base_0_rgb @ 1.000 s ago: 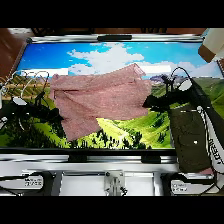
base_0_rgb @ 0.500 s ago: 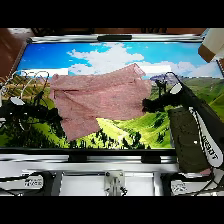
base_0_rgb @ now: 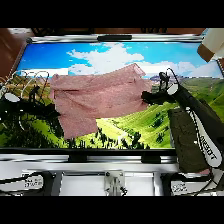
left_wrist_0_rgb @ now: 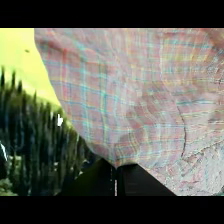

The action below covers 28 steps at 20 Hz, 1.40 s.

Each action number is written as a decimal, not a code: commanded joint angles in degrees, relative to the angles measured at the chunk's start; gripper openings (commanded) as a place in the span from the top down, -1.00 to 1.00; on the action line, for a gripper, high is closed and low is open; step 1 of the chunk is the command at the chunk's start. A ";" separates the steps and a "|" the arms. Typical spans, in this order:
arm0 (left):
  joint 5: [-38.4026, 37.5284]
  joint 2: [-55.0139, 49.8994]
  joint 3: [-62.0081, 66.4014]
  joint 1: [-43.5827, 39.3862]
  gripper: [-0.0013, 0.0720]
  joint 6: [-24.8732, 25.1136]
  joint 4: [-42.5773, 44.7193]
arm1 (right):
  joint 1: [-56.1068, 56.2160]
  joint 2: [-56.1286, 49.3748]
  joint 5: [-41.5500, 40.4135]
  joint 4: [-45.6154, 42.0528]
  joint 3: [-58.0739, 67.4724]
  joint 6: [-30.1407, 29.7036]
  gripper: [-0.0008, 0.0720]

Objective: Fold the shirts.

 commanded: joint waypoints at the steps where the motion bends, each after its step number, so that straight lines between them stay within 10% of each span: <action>1: -0.28 0.39 0.74 0.37 0.89 -0.48 0.07 | 0.09 -0.04 -5.55 -1.64 0.00 3.10 0.83; 6: -1.36 0.37 0.74 0.35 0.88 -0.46 0.00 | 0.09 -0.02 4.37 -4.66 0.00 5.90 0.82; 7: -1.57 0.37 0.74 0.35 0.88 -0.48 0.00 | 0.09 -0.02 6.75 -4.59 0.00 5.90 0.68; 9: -2.25 0.37 0.74 0.35 0.88 -0.44 0.02 | 0.07 0.17 11.13 -4.55 0.02 5.88 -0.31; 13: -3.26 0.37 0.74 0.37 0.88 -0.22 0.07 | -0.09 3.91 15.19 -4.94 0.02 6.82 -0.31; 15: -3.45 0.37 0.74 0.37 0.88 -0.24 0.07 | -1.68 6.10 16.39 -5.73 0.02 6.91 -0.88; 19: -3.45 0.37 0.74 0.37 0.88 -0.22 0.07 | -8.28 6.51 21.77 -4.92 -1.51 6.88 -0.88; 28: -3.43 0.37 0.74 0.37 0.88 -0.24 0.07 | -6.67 5.18 2.01 10.23 -12.79 6.73 -0.87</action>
